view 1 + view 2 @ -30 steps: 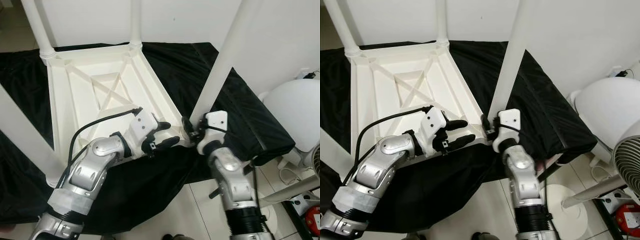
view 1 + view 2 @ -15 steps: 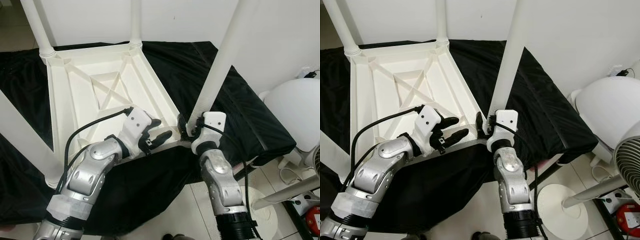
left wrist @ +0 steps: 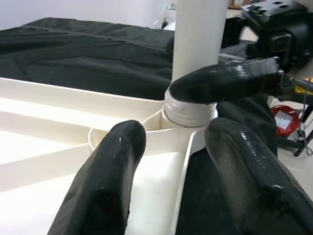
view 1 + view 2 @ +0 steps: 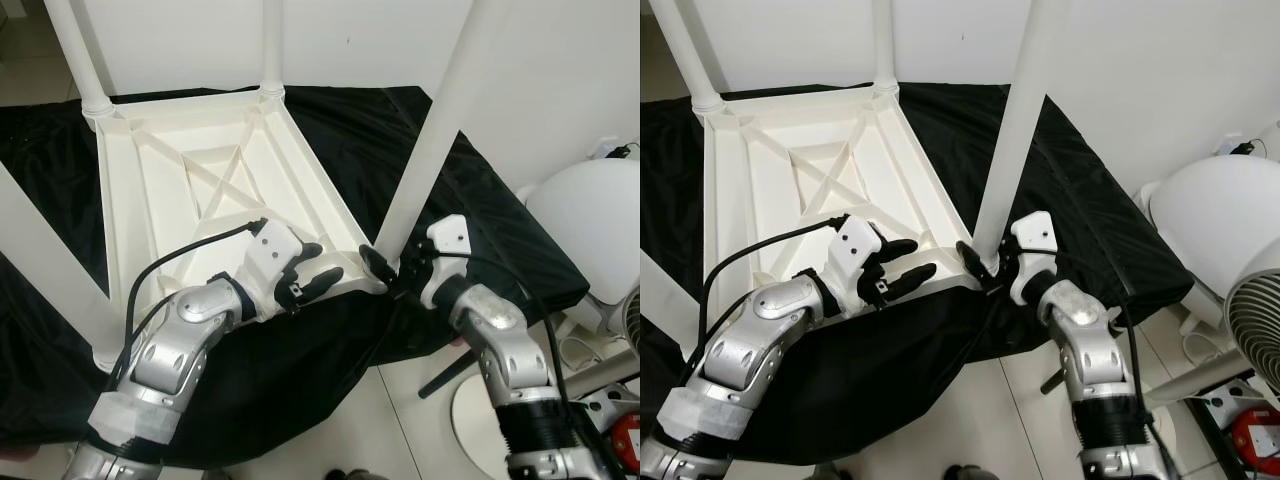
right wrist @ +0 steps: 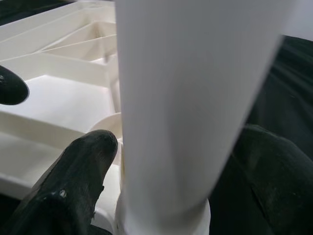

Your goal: Building children table

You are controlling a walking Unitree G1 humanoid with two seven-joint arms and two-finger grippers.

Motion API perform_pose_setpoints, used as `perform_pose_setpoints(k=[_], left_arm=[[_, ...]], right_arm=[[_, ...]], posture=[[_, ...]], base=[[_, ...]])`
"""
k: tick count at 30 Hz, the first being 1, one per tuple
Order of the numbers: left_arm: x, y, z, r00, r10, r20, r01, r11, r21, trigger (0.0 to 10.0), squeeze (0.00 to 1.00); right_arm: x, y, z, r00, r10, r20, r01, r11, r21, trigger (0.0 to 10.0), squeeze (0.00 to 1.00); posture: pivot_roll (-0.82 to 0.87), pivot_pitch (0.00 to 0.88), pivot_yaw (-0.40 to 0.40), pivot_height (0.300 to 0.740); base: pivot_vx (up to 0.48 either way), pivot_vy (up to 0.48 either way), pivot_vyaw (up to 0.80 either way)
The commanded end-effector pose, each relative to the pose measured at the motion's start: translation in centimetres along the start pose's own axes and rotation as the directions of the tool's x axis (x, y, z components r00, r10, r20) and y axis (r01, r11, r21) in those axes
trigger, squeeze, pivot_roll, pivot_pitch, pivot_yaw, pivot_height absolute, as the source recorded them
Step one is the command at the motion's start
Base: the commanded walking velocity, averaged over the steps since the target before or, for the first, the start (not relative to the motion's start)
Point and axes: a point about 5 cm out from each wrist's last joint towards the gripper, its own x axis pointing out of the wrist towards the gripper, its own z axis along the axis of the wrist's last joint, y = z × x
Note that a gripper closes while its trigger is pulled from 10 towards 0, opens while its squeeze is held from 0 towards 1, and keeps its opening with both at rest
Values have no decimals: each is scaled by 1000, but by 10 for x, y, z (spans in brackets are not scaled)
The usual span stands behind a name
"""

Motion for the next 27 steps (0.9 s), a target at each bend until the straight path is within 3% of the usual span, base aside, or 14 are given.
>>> perform_pose_setpoints(k=[1,8,9,10,11,13,14,15,20,21,27], left_arm=[[2,-3,4,999,-44,11,44,999,19,10000,0],[3,-2,6,999,-41,16,41,999,24,10000,0],[3,-2,6,999,-42,17,41,999,25,10000,0],[3,-2,6,999,-42,17,41,999,25,10000,0],[3,-1,7,999,-41,18,41,999,27,10000,0],[3,-1,7,999,-41,18,40,999,28,10000,0],[2,0,7,999,-41,18,40,999,30,10000,0],[2,0,7,999,-42,16,41,999,31,10000,0],[1,0,7,999,-46,12,45,998,35,10000,0],[1,0,7,999,-47,11,47,998,36,10000,0],[2,0,7,999,-53,9,53,998,37,10000,0]], right_arm=[[3,-1,-4,998,55,-21,-56,998,-26,10000,0],[19,-3,-9,984,165,-62,-168,985,-45,10000,0],[22,-2,-11,982,177,-67,-180,983,-44,8824,0],[22,-2,-11,982,177,-67,-180,983,-44,8824,0],[23,-1,-13,980,184,-70,-187,981,-41,4157,0],[24,-1,-14,980,188,-72,-191,981,-40,4157,0],[25,-1,-15,978,194,-71,-197,980,-37,980,0],[24,-1,-17,978,195,-72,-198,980,-35,0,0],[22,-3,-20,979,193,-72,-195,980,-30,0,0],[21,-4,-21,979,193,-70,-195,980,-28,10000,0],[21,-1,-22,996,69,-47,-68,997,32,10000,0]], posture=[[20,62,-49,740],[24,54,-45,740],[30,54,-45,740],[30,54,-45,740],[33,54,-43,740],[33,54,-43,740],[36,54,-42,740],[38,54,-38,740],[37,53,-35,740],[37,53,-35,740],[30,54,-34,740]], base=[[0,0,0],[0,0,0],[0,0,0],[0,0,0],[0,0,0],[0,0,0],[0,0,0],[0,0,0],[0,0,0],[0,0,0],[0,0,0]])
